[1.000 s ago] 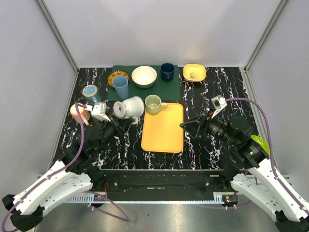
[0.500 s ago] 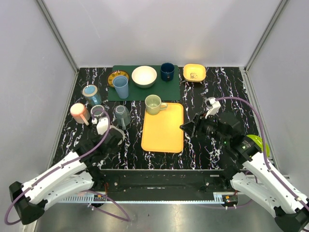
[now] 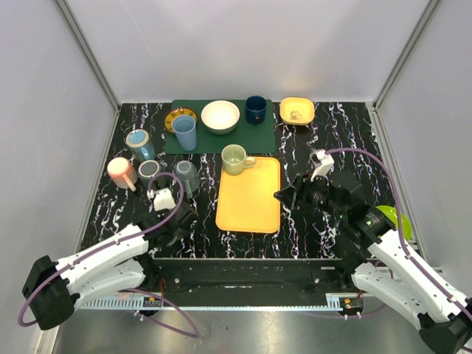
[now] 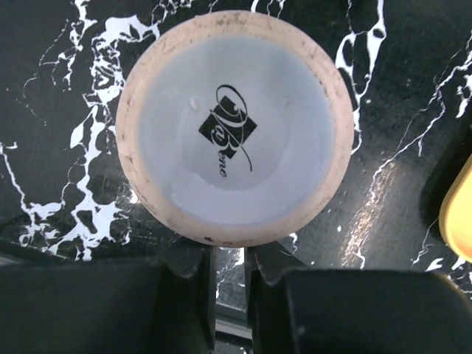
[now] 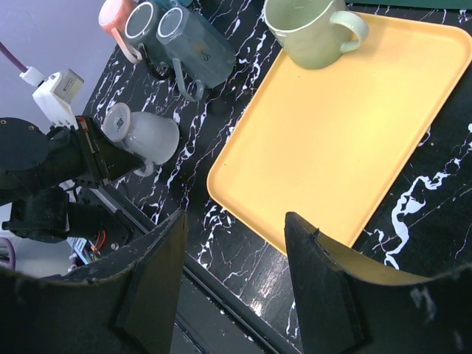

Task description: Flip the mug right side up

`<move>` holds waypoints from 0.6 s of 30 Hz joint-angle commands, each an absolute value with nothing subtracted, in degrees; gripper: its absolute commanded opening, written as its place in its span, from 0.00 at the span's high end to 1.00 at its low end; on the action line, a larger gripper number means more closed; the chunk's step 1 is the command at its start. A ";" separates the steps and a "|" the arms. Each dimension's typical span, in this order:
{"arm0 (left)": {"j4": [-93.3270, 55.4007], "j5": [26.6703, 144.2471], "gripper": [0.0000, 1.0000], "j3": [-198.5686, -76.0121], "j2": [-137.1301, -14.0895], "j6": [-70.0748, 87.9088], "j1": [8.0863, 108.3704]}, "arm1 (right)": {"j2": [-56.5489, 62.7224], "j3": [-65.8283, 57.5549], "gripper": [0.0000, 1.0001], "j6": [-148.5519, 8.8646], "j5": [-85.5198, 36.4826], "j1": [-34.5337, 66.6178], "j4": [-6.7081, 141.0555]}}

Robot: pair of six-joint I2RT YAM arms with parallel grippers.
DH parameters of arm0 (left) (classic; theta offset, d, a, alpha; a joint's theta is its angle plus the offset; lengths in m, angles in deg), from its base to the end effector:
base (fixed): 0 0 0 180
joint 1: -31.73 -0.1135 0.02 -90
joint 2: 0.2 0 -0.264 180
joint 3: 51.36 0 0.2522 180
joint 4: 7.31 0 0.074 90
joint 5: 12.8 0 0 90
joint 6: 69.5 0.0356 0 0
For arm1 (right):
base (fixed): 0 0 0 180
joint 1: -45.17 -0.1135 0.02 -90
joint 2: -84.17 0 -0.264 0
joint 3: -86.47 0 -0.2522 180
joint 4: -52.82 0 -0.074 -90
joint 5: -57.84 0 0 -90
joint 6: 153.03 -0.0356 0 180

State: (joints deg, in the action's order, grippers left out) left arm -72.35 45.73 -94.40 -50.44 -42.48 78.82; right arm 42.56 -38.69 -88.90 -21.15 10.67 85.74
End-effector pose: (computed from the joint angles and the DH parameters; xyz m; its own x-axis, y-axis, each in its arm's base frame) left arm 0.1043 -0.0849 0.1854 -0.7545 -0.3043 -0.5815 -0.3431 0.9382 -0.0459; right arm 0.1368 0.1023 0.3098 -0.5571 0.1368 -0.8191 -0.5124 0.7195 0.4687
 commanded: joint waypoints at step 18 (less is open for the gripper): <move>-72.31 45.56 0.31 -102.73 -39.41 -39.89 82.17 | 28.38 -32.93 0.39 -82.39 -30.92 10.36 81.97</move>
State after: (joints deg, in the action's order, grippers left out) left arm -70.71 46.04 -97.00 -42.62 -41.48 80.22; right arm 33.47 -36.59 -87.21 -24.04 10.67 85.32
